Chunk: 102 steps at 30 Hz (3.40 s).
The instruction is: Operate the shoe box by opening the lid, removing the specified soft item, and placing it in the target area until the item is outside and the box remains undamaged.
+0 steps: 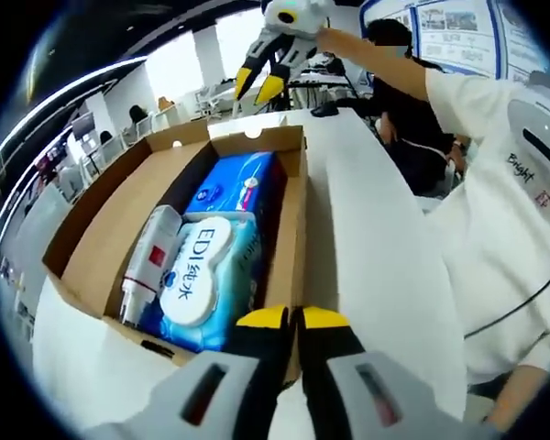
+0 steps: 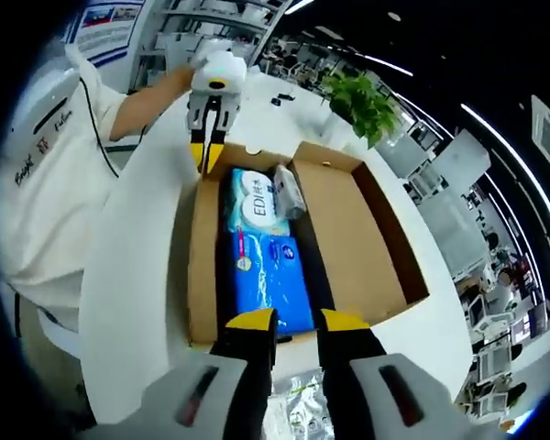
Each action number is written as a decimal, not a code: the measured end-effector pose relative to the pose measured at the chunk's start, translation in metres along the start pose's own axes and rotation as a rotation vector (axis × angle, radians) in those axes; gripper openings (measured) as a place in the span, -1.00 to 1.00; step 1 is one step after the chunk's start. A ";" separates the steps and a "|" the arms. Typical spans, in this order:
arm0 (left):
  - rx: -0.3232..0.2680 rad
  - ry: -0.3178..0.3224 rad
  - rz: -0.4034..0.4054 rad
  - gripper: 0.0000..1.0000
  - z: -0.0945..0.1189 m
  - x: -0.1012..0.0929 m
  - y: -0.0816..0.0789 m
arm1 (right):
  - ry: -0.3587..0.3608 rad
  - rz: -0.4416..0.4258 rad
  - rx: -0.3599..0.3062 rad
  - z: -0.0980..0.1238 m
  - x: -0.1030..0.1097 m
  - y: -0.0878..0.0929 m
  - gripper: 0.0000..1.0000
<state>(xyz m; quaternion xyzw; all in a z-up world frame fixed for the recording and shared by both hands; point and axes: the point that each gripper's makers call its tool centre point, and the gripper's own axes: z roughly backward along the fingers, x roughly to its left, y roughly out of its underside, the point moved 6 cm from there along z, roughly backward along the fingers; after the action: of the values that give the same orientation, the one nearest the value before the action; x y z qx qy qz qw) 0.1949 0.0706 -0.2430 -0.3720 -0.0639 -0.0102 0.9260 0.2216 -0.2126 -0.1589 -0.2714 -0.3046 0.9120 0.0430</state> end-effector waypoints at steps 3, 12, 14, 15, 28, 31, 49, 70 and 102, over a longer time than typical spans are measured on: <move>-0.034 -0.009 0.050 -0.93 0.002 0.001 0.001 | 0.042 0.056 -0.041 0.001 0.008 -0.006 -0.67; -0.008 0.028 0.045 -0.94 0.001 0.001 0.000 | 0.171 -0.141 -0.276 -0.004 0.007 -0.031 -0.66; 0.004 0.029 0.046 -0.94 0.001 0.002 0.000 | 0.209 -0.148 -0.331 -0.004 0.008 -0.036 -0.63; 0.005 0.029 0.048 -0.94 0.001 0.001 -0.001 | 0.224 -0.155 -0.342 -0.003 0.008 -0.038 -0.61; 0.016 0.003 0.043 -0.93 0.001 0.000 0.000 | 0.321 -0.202 -0.315 -0.015 0.014 -0.035 -0.55; 0.018 -0.004 0.040 -0.92 0.001 0.000 0.000 | 0.441 -0.187 -0.213 -0.020 0.011 -0.039 -0.60; 0.004 -0.024 0.007 -0.91 0.002 -0.002 0.002 | 0.352 -0.171 -0.300 -0.084 0.049 -0.086 -0.50; 0.008 -0.008 0.005 -0.92 0.001 0.000 0.000 | 0.212 -0.033 -0.345 -0.112 0.018 -0.100 -0.50; -0.023 0.002 0.014 -0.93 0.001 0.001 0.000 | 0.076 0.162 -0.115 -0.171 0.027 -0.136 -0.50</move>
<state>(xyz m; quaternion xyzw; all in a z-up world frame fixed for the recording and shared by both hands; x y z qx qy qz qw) 0.1953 0.0719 -0.2423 -0.3831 -0.0604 -0.0048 0.9217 0.2760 -0.0044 -0.2066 -0.3316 -0.3318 0.8825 -0.0347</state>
